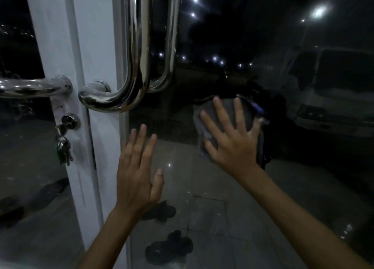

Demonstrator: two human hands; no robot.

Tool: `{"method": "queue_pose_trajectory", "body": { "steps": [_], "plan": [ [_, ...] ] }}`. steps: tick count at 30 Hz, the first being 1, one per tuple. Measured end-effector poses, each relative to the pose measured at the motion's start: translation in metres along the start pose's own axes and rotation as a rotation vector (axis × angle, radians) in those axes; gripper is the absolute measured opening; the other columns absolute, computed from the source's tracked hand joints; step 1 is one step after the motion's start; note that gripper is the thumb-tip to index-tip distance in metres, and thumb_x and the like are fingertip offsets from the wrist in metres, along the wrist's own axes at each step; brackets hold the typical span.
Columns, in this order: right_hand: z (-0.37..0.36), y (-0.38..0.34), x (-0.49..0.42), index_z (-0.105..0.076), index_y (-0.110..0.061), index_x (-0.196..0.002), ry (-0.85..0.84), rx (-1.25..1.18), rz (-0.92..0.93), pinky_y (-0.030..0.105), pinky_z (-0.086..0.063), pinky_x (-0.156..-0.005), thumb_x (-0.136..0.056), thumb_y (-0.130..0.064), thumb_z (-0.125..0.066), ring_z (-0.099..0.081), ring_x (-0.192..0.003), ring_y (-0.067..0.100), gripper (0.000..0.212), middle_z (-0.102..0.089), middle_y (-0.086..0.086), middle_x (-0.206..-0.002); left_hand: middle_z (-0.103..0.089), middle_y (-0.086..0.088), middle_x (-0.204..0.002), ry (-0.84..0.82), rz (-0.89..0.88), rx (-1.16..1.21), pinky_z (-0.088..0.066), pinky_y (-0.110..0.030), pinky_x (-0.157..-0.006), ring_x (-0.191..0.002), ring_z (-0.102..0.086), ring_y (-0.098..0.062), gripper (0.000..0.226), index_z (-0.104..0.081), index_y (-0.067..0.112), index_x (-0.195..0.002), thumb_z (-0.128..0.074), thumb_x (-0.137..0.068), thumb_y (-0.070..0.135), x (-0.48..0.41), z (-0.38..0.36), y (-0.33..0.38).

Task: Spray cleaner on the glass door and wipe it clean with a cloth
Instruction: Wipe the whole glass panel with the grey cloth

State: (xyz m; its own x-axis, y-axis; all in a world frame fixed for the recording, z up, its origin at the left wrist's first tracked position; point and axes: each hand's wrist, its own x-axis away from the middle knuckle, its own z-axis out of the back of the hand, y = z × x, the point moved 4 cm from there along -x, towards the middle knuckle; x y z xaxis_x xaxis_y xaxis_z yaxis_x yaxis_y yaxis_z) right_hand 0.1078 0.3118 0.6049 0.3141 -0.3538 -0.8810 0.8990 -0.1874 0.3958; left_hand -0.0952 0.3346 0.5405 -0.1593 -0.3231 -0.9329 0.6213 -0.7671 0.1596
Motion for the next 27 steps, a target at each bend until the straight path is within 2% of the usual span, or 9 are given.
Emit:
{"method": "queue_pose_trajectory", "body": {
  "steps": [3, 5, 8, 11, 14, 16, 19, 25, 27],
  "plan": [
    [0.006, -0.004, -0.031, -0.037, -0.031, -0.148, 0.029, 0.008, -0.192, 0.066, -0.013, -0.108, -0.095, -0.047, -0.045, -0.017, -0.144, 0.039, 0.056, -0.03, 0.006, -0.157, -0.019, -0.015, -0.154, 0.013, -0.004, -0.002, -0.01, -0.041, -0.119, -0.145, -0.017, -0.033, 0.067, -0.024, 0.006, -0.145, -0.041, -0.084, 0.026, -0.004, 0.003, -0.002],
    [0.003, -0.019, -0.036, -0.033, -0.03, -0.15, 0.009, -0.011, -0.217, 0.067, -0.01, -0.109, -0.096, -0.049, -0.042, -0.014, -0.144, 0.04, 0.057, -0.028, 0.007, -0.158, -0.019, -0.015, -0.155, 0.013, -0.001, 0.008, -0.012, -0.045, -0.119, -0.145, -0.016, -0.032, 0.066, -0.024, 0.006, -0.146, -0.04, -0.085, 0.027, -0.005, 0.002, -0.002],
    [-0.004, -0.038, -0.022, -0.036, -0.029, -0.149, -0.047, -0.053, -0.052, 0.065, -0.016, -0.107, -0.094, -0.049, -0.047, -0.015, -0.145, 0.039, 0.059, -0.027, 0.006, -0.158, -0.018, -0.015, -0.155, 0.011, 0.008, 0.044, -0.019, -0.055, -0.115, -0.146, -0.015, -0.032, 0.066, -0.023, 0.007, -0.146, -0.039, -0.086, 0.028, -0.008, -0.003, 0.001],
    [-0.008, -0.038, 0.011, -0.04, -0.03, -0.146, -0.058, -0.013, 0.148, 0.05, -0.028, -0.095, -0.09, -0.049, -0.052, -0.022, -0.143, 0.036, 0.061, -0.03, 0.005, -0.156, -0.018, -0.015, -0.155, -0.006, 0.008, 0.079, -0.02, -0.056, -0.114, -0.146, -0.015, -0.032, 0.066, -0.023, 0.008, -0.146, -0.04, -0.086, 0.027, -0.007, -0.008, 0.005],
    [-0.01, -0.015, 0.054, -0.04, -0.031, -0.145, -0.073, 0.048, 0.177, 0.044, -0.03, -0.089, -0.086, -0.046, -0.052, -0.018, -0.146, 0.035, 0.062, -0.028, 0.004, -0.157, -0.018, -0.013, -0.156, -0.02, -0.009, 0.1, -0.021, -0.054, -0.114, -0.145, -0.016, -0.032, 0.066, -0.024, 0.007, -0.146, -0.04, -0.086, 0.027, 0.0, -0.009, 0.008],
    [-0.008, 0.009, 0.082, -0.038, -0.033, -0.143, -0.104, 0.085, 0.105, 0.046, -0.03, -0.088, -0.085, -0.046, -0.049, -0.013, -0.146, 0.034, 0.061, -0.014, 0.003, -0.162, -0.017, -0.013, -0.156, -0.032, -0.018, 0.113, -0.022, -0.055, -0.114, -0.145, -0.016, -0.032, 0.066, -0.023, 0.008, -0.146, -0.04, -0.086, 0.028, 0.003, -0.009, 0.009],
    [0.002, 0.06, 0.104, -0.031, -0.034, -0.146, -0.111, 0.113, -0.07, 0.057, -0.027, -0.098, -0.086, -0.048, -0.045, -0.009, -0.147, 0.035, 0.063, 0.001, -0.002, -0.164, -0.018, -0.014, -0.155, -0.025, -0.026, 0.115, -0.02, -0.053, -0.115, -0.145, -0.015, -0.032, 0.064, -0.024, 0.007, -0.146, -0.039, -0.087, 0.028, 0.003, -0.01, 0.018],
    [0.019, 0.1, 0.065, -0.025, -0.024, -0.151, -0.037, 0.097, -0.56, 0.07, -0.016, -0.108, -0.092, -0.048, -0.046, -0.016, -0.143, 0.047, 0.068, -0.023, 0.017, -0.158, -0.023, -0.019, -0.154, -0.036, -0.061, 0.105, -0.019, -0.054, -0.115, -0.145, -0.016, -0.033, 0.064, -0.026, 0.006, -0.145, -0.041, -0.087, 0.028, 0.001, -0.028, 0.056],
    [0.018, 0.084, 0.05, -0.024, -0.025, -0.151, 0.004, 0.038, -0.602, 0.069, -0.013, -0.109, -0.089, -0.051, -0.048, -0.017, -0.143, 0.048, 0.071, -0.025, 0.017, -0.158, -0.023, -0.02, -0.153, -0.014, -0.052, 0.086, -0.018, -0.053, -0.116, -0.145, -0.016, -0.032, 0.063, -0.027, 0.005, -0.144, -0.041, -0.087, 0.028, -0.004, -0.038, 0.071]
  ]
}}
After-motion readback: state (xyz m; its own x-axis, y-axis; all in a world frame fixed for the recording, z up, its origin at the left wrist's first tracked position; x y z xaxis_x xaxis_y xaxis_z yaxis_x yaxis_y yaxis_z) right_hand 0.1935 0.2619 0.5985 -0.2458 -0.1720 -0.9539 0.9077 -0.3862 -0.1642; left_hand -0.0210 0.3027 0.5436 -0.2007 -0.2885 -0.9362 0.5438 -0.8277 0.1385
